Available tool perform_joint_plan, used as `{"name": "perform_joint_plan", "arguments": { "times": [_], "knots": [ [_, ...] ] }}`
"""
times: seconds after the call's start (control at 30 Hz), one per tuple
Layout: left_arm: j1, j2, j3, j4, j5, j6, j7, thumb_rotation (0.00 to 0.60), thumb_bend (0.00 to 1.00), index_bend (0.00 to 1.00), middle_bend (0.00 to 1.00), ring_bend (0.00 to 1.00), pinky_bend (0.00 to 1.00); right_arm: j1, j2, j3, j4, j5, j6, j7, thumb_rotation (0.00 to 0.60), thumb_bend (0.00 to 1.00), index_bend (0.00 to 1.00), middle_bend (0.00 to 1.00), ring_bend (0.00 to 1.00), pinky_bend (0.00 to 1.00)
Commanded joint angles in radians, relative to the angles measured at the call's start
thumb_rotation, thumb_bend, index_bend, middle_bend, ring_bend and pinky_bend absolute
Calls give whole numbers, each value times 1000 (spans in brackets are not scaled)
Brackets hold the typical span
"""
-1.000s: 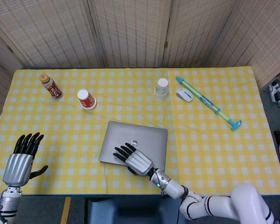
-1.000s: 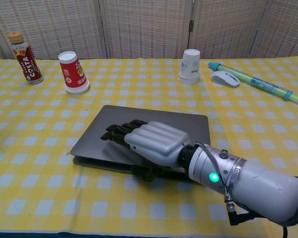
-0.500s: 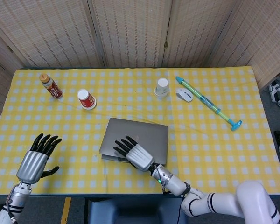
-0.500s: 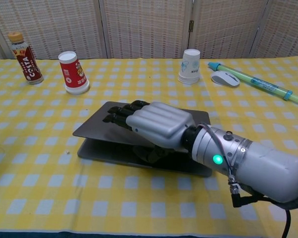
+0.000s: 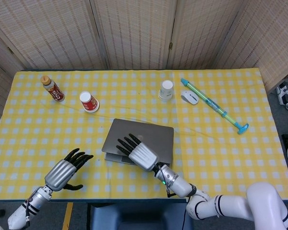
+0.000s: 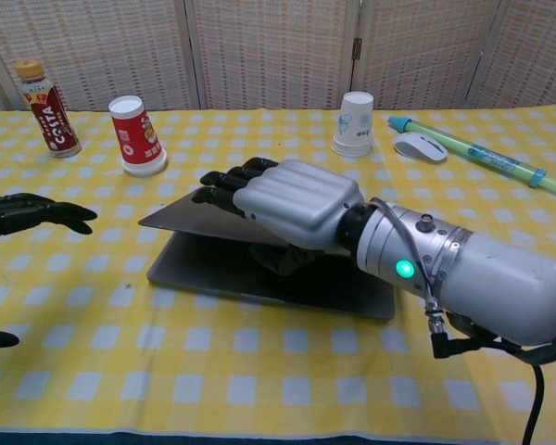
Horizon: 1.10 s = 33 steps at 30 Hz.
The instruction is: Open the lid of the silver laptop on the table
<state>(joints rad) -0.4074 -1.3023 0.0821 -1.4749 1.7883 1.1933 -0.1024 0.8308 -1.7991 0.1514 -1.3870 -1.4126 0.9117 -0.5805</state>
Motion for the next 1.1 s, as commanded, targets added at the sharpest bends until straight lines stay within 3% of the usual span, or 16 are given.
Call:
{"name": "perform_joint_plan", "arguments": {
  "times": [0.03,0.2,0.4,0.7,1.1],
  "knots": [
    [-67,13,14,-38,21,-71,-65,6,464,20,127,68,0,7,4,2,-4,13,-2,-16,600,626,0,0,0,0],
    [-132,7,8,-44,38,-118,-108,0,662,31,116,40,0,13,5,4,-4,22,2,-41,600,632,0,0,0,0],
    [-191,-26,0,-39,19,-186,-113,0,772,38,105,14,0,18,9,0,-3,37,2,-64,600,633,0,0,0,0],
    [-274,-87,-31,-7,-61,-299,-141,0,831,39,91,1,0,29,6,-1,-3,53,6,-89,600,635,0,0,0,0],
    [-313,-147,-23,59,-117,-348,-161,0,832,39,89,0,0,43,6,1,-5,62,14,-112,600,648,0,0,0,0]
  ]
}}
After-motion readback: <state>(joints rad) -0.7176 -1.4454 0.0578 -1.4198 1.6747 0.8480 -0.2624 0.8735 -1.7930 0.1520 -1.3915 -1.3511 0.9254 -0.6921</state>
